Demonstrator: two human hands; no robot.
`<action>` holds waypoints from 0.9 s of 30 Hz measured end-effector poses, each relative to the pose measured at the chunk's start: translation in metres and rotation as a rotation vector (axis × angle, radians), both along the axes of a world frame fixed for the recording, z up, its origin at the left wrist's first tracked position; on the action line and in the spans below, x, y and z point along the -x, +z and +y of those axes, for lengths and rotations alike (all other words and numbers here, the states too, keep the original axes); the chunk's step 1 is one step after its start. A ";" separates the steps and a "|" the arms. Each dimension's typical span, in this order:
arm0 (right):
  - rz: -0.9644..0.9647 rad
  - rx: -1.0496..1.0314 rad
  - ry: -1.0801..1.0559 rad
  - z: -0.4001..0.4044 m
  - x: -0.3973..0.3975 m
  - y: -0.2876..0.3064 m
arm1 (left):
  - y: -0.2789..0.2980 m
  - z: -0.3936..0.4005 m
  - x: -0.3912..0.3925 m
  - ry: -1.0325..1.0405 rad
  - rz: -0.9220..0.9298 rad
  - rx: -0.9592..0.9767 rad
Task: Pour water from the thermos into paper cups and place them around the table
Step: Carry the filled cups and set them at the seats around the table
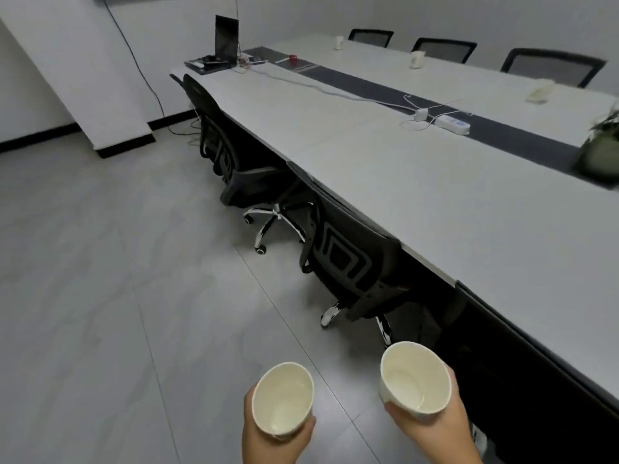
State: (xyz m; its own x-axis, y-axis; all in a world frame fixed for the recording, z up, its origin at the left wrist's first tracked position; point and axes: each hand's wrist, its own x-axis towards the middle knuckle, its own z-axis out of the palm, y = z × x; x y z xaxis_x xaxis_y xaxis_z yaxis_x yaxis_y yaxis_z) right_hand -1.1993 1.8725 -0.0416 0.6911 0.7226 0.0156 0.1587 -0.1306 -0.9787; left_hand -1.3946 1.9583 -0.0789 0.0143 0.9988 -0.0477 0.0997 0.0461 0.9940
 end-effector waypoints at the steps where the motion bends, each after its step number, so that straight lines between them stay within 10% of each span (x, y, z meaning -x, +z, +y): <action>1: -0.044 0.003 -0.038 0.017 -0.008 0.002 | -0.002 0.020 -0.009 -0.044 0.023 0.010; 14: 0.013 -0.062 -0.575 0.183 -0.086 0.033 | 0.049 0.257 -0.171 -0.777 -0.035 0.015; 27: -0.018 -0.041 -0.771 0.211 -0.219 0.044 | 0.089 0.295 -0.357 -1.094 -0.117 0.018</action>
